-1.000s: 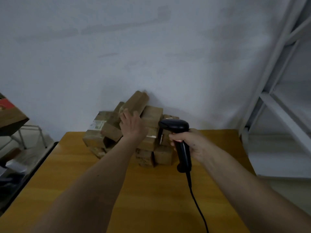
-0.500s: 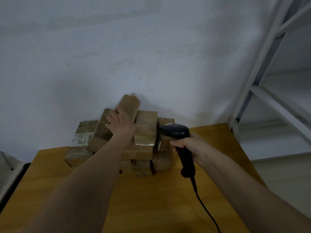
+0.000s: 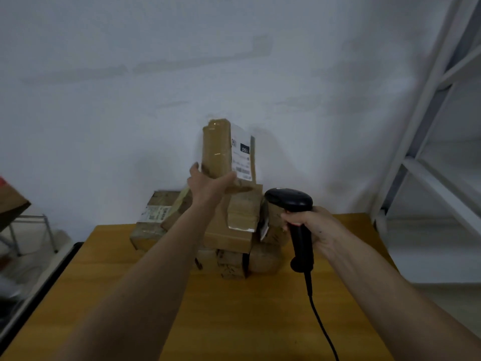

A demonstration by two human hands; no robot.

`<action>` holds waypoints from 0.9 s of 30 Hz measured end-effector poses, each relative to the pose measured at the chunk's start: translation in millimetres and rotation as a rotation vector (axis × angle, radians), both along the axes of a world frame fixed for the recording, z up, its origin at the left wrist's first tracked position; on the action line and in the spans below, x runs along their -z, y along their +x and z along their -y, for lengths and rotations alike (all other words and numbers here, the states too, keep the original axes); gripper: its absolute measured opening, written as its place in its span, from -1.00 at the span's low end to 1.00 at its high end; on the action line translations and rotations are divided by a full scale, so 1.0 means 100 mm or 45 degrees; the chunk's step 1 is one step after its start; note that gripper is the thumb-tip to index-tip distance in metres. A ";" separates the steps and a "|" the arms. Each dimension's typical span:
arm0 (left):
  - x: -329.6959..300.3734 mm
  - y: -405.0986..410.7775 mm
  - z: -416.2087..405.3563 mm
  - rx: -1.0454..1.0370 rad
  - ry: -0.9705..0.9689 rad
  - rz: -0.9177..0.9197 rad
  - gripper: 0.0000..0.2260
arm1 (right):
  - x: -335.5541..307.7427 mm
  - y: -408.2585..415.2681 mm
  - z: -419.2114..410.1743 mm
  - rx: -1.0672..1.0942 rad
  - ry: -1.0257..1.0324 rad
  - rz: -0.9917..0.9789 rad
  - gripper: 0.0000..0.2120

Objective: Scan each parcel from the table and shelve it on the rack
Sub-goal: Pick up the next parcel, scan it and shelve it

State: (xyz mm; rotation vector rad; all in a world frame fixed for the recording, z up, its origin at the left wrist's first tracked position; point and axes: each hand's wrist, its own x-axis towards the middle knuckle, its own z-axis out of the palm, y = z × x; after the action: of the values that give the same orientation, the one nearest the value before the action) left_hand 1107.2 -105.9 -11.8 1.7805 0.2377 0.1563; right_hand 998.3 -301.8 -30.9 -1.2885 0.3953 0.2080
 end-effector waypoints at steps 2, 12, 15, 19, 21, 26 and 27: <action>-0.01 -0.18 0.06 0.179 -0.418 -0.175 -0.21 | -0.06 -0.09 0.08 0.039 0.031 0.029 -0.86; 0.30 -0.67 0.43 0.621 -0.954 -0.404 -0.58 | -0.26 -0.45 0.45 0.144 -0.079 0.142 -0.90; 0.37 -0.75 0.54 0.696 -1.025 -0.442 -0.43 | -0.24 -0.51 0.53 0.141 -0.076 0.151 -0.93; 0.44 -0.86 0.66 0.757 -0.814 -0.473 -0.32 | -0.19 -0.59 0.63 0.108 -0.055 0.132 -0.90; 0.42 -0.89 0.69 0.837 -0.569 -0.465 -0.32 | -0.18 -0.62 0.68 0.121 -0.069 0.126 -0.90; 0.38 -0.93 0.80 0.809 -0.163 -0.341 -0.40 | -0.17 -0.69 0.79 0.159 -0.099 0.124 -0.88; 0.38 -0.93 0.83 0.736 -0.137 -0.312 -0.43 | -0.18 -0.71 0.80 0.164 -0.109 0.126 -0.88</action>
State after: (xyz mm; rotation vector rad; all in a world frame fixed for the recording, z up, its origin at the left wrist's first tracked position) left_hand 1014.1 -189.3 -49.4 1.6905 -0.0993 -0.4809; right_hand 927.7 -381.3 -13.2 -1.3468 0.4042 0.0189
